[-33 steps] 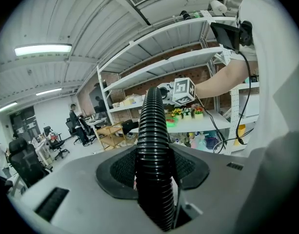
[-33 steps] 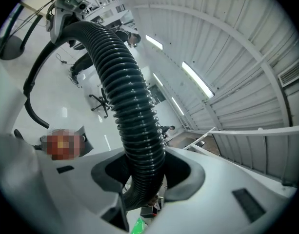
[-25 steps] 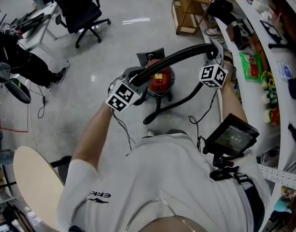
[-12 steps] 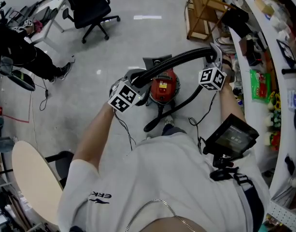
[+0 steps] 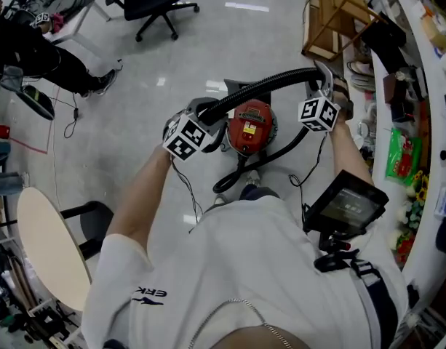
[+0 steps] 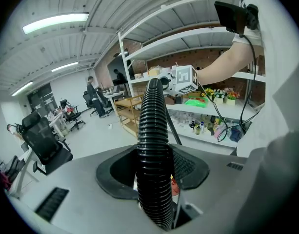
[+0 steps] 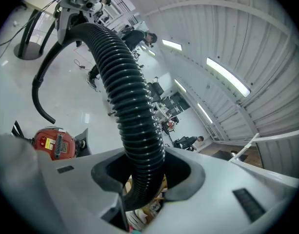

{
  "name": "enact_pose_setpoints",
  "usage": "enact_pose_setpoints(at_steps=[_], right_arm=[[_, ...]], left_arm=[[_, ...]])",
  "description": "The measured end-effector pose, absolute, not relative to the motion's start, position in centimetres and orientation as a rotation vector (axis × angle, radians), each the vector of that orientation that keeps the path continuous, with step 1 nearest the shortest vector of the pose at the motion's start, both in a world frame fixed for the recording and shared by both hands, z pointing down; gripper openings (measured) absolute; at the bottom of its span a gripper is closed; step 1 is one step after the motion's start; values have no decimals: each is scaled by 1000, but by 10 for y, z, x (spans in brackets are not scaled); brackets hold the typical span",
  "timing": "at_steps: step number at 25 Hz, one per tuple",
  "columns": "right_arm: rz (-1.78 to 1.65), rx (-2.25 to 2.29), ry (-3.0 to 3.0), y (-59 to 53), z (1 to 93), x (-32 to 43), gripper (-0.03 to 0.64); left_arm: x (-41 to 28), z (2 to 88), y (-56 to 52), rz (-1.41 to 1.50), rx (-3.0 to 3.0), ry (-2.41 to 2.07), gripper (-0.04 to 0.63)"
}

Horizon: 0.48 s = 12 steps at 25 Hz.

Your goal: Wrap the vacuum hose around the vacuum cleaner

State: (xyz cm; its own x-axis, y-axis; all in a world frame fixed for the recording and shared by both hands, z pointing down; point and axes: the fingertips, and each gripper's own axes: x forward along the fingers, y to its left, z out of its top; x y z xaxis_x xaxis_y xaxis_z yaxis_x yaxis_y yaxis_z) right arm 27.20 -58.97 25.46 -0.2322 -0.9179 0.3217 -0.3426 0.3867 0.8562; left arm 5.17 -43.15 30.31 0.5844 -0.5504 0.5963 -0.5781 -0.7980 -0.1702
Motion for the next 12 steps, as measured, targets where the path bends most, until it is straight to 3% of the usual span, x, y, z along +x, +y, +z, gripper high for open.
enact_pose_setpoints(at_steps=[12], right_arm=[[-816, 957, -1881, -665, 311, 242, 172]], left_arm=[[38, 341, -484, 1175, 2564, -1074, 166]])
